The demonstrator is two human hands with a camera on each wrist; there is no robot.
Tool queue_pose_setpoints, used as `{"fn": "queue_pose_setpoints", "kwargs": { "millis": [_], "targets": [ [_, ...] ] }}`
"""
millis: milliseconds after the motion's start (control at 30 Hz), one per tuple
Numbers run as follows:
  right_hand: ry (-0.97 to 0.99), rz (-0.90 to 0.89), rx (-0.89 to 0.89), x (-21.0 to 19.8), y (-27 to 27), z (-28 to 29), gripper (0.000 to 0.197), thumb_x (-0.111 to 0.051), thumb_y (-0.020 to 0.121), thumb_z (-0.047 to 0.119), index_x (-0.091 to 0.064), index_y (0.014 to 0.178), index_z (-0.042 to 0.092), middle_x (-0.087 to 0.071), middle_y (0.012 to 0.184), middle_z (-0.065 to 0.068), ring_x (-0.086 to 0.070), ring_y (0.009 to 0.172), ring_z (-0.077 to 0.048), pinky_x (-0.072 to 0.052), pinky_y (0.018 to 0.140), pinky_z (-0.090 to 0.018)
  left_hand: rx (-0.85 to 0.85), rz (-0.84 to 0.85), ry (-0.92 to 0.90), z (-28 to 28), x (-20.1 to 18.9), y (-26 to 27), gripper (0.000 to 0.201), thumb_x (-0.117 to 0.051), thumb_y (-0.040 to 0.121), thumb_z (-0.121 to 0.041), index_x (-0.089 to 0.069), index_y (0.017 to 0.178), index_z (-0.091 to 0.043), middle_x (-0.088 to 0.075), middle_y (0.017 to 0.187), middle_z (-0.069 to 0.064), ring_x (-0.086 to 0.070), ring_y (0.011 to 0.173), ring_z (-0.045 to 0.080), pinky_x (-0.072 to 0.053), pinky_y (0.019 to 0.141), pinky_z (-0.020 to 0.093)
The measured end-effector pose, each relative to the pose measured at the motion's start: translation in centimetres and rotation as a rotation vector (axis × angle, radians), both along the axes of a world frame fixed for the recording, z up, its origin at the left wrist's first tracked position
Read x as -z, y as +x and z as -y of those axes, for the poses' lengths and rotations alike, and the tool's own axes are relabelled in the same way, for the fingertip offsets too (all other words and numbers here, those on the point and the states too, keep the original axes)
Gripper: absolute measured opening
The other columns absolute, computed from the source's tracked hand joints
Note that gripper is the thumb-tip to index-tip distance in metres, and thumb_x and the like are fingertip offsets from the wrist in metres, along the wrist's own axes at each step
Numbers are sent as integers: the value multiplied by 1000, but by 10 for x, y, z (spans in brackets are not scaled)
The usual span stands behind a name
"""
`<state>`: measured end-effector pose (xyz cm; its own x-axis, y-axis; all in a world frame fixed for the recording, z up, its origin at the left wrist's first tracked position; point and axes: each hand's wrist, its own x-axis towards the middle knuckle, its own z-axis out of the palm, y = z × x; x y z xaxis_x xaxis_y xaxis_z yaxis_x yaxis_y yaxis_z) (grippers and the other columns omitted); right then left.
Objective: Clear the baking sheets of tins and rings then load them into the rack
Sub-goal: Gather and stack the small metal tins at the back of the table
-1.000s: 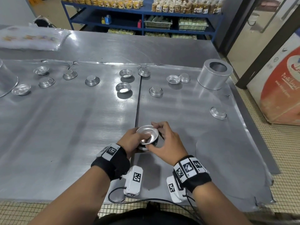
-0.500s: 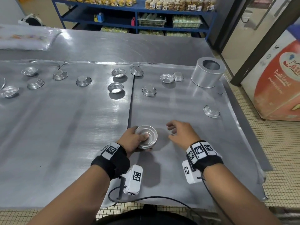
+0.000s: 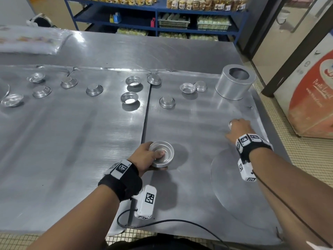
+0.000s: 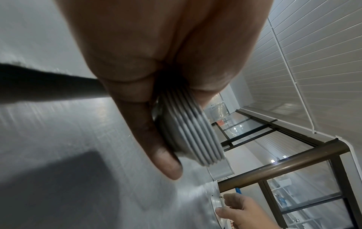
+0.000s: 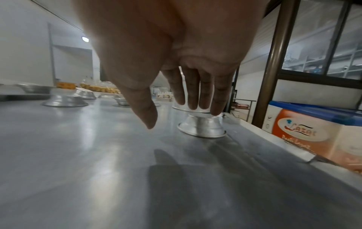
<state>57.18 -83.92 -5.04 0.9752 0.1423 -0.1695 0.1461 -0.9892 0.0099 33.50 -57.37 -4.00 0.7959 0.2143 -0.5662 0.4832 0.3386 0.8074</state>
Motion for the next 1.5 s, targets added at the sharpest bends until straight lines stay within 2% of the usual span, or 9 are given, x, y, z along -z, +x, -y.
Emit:
{"fn": "queue_pose_setpoints", "kwargs": {
  "millis": [100, 233, 400, 567, 667, 800, 1200, 1367, 1500],
  "targets": [
    [20, 11, 48, 18, 34, 9, 52, -65, 76, 42, -60, 116, 8, -57, 115, -15, -49, 114, -36, -48, 92, -42, 6, -2, -3, -1, 0, 2, 31, -65, 89, 6, -58, 120, 4, -62, 105, 22, -66, 80, 33, -61, 65, 49],
    [-58, -49, 75, -5, 28, 4, 46, -62, 90, 34, -58, 125, 4, -54, 129, -20, -48, 121, -36, -39, 102, -39, 14, 1, 3, -2, 0, 2, 30, -65, 89, 6, -58, 118, 5, -63, 101, 21, -66, 80, 32, -61, 68, 53],
    [-4, -72, 154, 1, 34, 11, 21, -49, 92, 15, -61, 106, 7, -62, 118, -20, -56, 111, -37, -45, 94, -36, 12, -3, 8, -5, 1, -1, 28, -64, 90, 6, -59, 117, 5, -63, 99, 20, -66, 78, 31, -62, 64, 49],
    [162, 24, 287, 9, 31, 9, 56, -67, 86, 23, -42, 128, -2, -51, 127, -26, -51, 120, -43, -44, 98, -42, 15, -9, 16, -9, 1, -6, 28, -64, 90, 5, -59, 118, 5, -63, 99, 22, -66, 75, 31, -60, 59, 42],
    [176, 45, 237, 3, 23, 7, 71, -82, 73, 21, -42, 128, 1, -50, 126, -25, -52, 118, -43, -47, 97, -44, 25, -10, 22, -11, 1, -9, 28, -64, 91, 5, -59, 118, 5, -63, 99, 22, -66, 75, 32, -60, 59, 42],
    [236, 144, 148, -3, 8, -1, 65, -84, 69, 18, -48, 121, 0, -52, 123, -23, -56, 110, -43, -49, 94, -46, 30, -18, 29, -11, 0, -13, 28, -64, 90, 5, -59, 118, 4, -64, 101, 22, -66, 76, 33, -60, 60, 43],
    [856, 327, -103, -56, -103, -71, 71, -91, 60, 30, -53, 118, 19, -47, 120, -7, -58, 100, -25, -53, 90, -39, 21, -21, 21, -7, -3, -24, 30, -66, 88, 3, -61, 117, 4, -63, 106, 24, -66, 81, 35, -60, 63, 45],
    [1135, 254, -194, -54, -161, -88, 69, -92, 60, 33, -48, 112, 25, -52, 115, -1, -62, 99, -15, -56, 91, -34, 13, -6, -2, -3, -7, -28, 31, -69, 91, -16, -63, 114, 3, -64, 105, 23, -67, 76, 32, -59, 66, 46],
    [1244, 150, -250, -51, -203, -94, 67, -94, 61, 24, -47, 110, 26, -60, 115, 3, -64, 104, -4, -53, 89, -16, 1, -15, -67, -1, -14, -30, 44, -63, 94, -43, -69, 115, -5, -70, 113, 21, -71, 86, 33, -60, 70, 50]
  ]
}}
